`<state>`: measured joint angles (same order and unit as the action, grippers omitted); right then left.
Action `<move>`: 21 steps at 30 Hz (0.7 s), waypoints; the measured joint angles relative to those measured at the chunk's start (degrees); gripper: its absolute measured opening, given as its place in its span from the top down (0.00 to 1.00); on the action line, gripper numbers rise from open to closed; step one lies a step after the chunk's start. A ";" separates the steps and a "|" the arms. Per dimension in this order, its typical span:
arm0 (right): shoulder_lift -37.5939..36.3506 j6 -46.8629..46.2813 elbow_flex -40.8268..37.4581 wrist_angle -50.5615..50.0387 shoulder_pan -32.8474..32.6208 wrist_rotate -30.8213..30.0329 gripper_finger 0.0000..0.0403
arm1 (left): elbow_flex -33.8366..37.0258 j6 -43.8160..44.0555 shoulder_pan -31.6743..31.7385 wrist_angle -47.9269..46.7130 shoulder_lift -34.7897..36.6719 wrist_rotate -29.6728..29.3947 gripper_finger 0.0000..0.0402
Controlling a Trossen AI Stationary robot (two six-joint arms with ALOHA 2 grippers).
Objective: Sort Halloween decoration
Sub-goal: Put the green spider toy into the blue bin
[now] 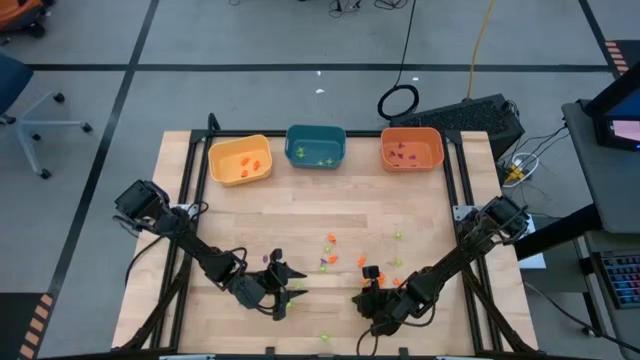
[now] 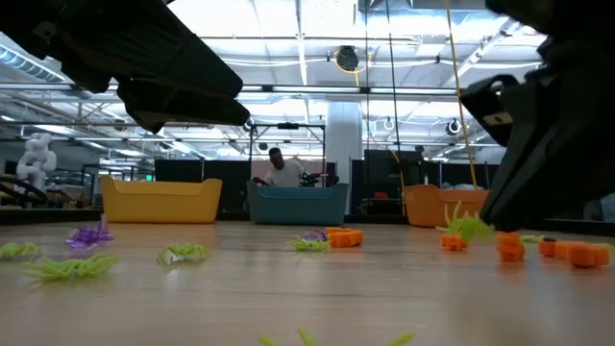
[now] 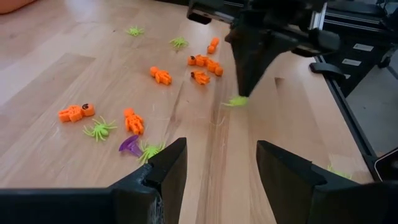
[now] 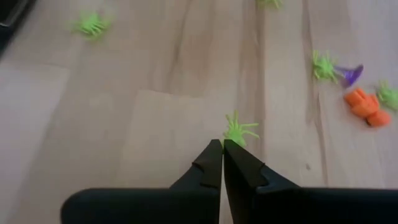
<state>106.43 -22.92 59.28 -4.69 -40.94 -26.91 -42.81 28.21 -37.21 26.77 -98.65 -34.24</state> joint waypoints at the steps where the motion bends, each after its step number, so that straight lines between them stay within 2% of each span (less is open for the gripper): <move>1: 0.00 0.31 0.38 -0.02 -0.09 0.00 1.00 | 0.00 -0.01 0.00 0.31 0.00 -0.02 0.52; 12: 0.00 1.17 2.02 2.88 -0.07 -0.53 1.00 | -0.02 -0.66 -0.03 3.78 -0.78 1.34 0.52; 16: 0.00 2.60 2.08 7.37 0.59 -1.57 1.00 | -0.02 -7.05 -0.83 10.41 -4.92 2.58 0.52; 21: 0.00 4.28 2.09 10.20 0.87 -1.49 1.00 | -2.71 -20.82 -2.04 22.39 -12.55 2.22 0.48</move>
<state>106.43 -18.64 61.36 5.51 -40.07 -28.39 -45.52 7.39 -39.25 49.16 -111.20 -32.01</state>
